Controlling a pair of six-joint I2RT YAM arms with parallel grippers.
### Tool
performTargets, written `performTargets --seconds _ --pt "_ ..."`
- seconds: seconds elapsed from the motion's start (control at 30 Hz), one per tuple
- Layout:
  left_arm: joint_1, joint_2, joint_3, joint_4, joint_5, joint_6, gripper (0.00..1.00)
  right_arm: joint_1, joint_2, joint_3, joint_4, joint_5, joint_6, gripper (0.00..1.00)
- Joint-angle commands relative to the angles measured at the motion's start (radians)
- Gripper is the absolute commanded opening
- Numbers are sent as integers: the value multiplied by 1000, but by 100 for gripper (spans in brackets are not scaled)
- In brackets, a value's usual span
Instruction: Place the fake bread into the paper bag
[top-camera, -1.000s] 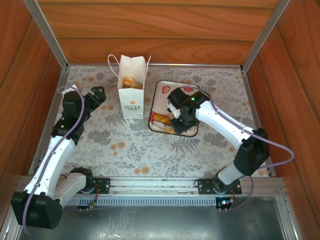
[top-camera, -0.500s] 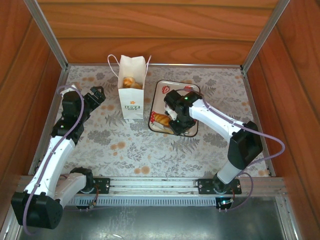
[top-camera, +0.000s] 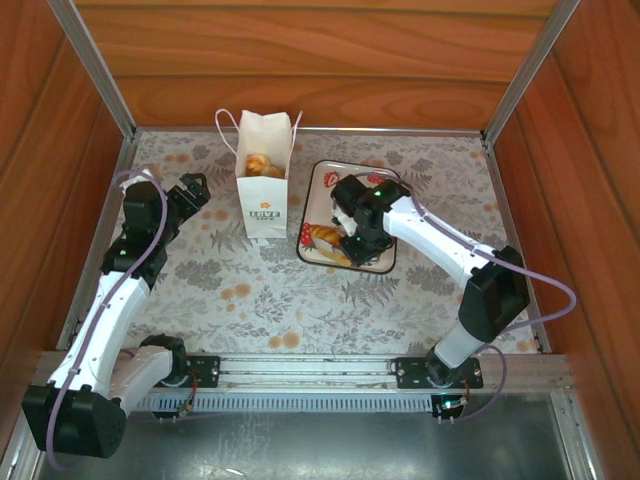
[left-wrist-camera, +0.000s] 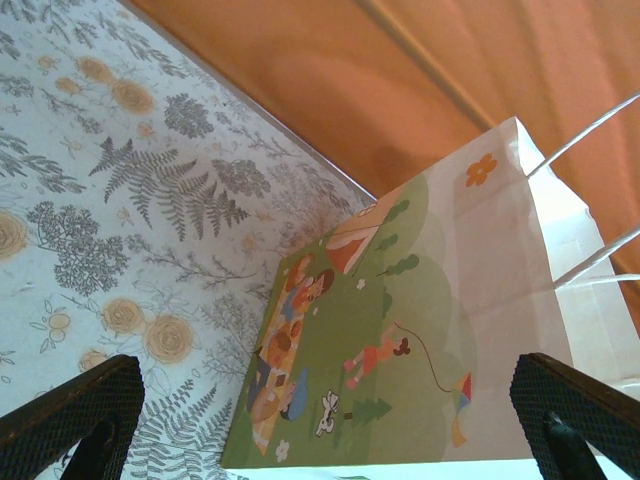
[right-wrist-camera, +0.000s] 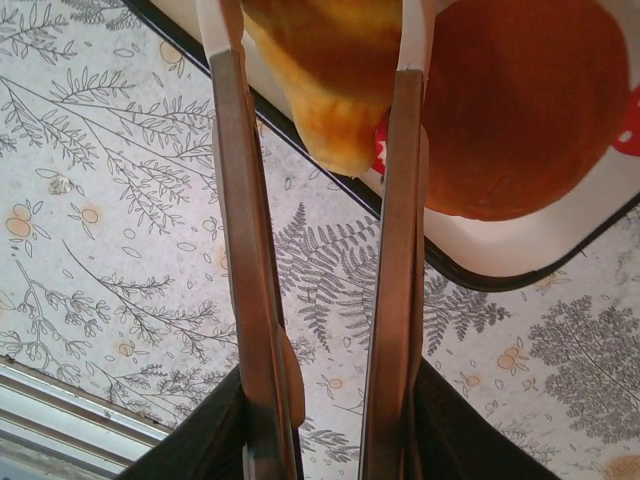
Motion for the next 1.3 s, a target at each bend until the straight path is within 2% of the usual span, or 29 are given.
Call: performTargets --seconds 0.0,0.23,0.37,0.83,1.27 --pt "11 -2 45 -30 -1 40 100 -28 -63 30 -17 23 44 30" --pt "14 42 79 -28 34 39 100 -59 -155 28 33 27 90 28" --pt "14 53 98 -22 90 31 100 -90 -192 26 24 96 120 27" --pt "14 103 200 -44 302 83 100 -101 -277 128 86 115 181 26" --pt "14 135 205 -62 341 105 100 -100 -308 228 146 83 187 25"
